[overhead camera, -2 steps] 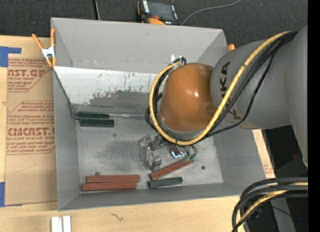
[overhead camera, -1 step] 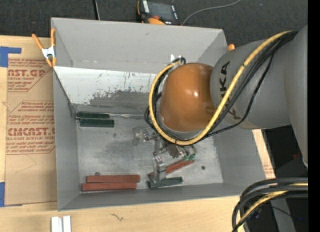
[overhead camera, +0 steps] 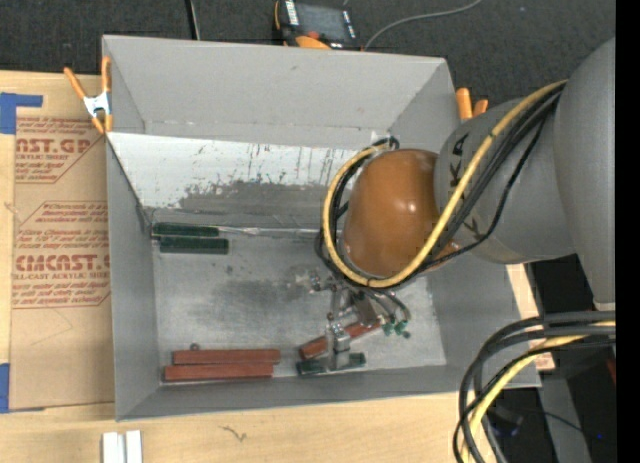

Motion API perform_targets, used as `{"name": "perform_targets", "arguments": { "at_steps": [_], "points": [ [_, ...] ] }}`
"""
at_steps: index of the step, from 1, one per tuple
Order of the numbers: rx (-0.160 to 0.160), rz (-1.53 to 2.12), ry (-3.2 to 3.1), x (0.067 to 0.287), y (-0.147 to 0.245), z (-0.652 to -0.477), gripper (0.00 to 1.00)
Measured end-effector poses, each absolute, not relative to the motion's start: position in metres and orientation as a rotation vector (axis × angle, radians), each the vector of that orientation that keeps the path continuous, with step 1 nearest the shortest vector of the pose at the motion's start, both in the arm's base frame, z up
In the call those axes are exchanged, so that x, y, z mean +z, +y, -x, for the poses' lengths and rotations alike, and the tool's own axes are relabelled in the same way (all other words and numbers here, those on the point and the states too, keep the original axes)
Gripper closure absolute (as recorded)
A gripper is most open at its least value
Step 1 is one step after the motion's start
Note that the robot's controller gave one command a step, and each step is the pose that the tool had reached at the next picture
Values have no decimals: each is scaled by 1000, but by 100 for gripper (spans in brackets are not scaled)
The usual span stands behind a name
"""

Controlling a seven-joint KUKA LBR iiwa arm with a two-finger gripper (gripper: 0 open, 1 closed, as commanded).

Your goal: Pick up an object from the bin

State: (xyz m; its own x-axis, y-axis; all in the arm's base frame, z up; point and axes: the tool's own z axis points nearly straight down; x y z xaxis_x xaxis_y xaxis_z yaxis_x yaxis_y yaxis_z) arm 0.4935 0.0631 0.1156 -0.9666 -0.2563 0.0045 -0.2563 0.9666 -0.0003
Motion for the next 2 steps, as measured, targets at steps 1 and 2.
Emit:
{"name": "perform_targets", "arguments": {
  "at_steps": [1,2],
  "points": [
    [3,-572,-3109,71,5,-485,0],
    [-1,-572,-3093,72,7,-481,100]
  ]
}}
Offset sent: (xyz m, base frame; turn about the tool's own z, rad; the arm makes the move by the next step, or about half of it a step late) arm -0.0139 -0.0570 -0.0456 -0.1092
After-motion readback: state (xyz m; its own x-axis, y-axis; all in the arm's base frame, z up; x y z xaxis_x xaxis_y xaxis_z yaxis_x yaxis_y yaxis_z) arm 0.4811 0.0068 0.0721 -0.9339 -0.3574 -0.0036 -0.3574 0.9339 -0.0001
